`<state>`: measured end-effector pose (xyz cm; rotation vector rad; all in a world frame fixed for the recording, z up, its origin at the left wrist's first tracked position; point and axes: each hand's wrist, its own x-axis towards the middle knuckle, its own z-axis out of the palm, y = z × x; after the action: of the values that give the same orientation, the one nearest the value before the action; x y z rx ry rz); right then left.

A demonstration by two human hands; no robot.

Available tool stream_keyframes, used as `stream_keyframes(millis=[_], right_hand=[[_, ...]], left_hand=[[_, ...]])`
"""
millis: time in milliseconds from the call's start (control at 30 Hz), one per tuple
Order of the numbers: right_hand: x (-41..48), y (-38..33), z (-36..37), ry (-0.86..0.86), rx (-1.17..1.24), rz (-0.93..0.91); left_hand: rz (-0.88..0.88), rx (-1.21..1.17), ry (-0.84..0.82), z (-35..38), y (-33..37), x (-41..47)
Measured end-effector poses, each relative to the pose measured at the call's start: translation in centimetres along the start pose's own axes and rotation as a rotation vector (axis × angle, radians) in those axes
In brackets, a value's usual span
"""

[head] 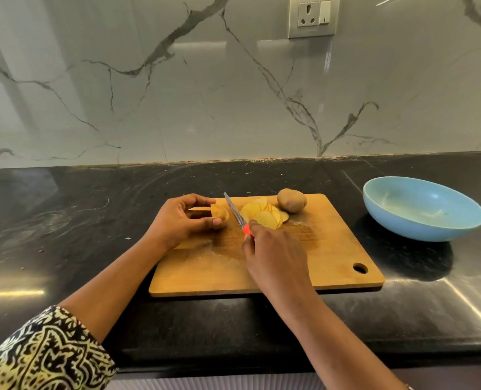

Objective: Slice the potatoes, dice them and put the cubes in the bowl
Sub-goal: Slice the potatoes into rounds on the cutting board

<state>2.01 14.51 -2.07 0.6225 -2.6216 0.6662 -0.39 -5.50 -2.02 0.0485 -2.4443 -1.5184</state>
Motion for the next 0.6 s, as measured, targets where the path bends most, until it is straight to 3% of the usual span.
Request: stream_keyframes(millis=[600], right_hand=[[2.1, -1.4, -2.4, -0.209, -0.096, -0.054]], left_hand=[[0.028, 0.063, 0.027, 0.3, 0.3, -0.2]])
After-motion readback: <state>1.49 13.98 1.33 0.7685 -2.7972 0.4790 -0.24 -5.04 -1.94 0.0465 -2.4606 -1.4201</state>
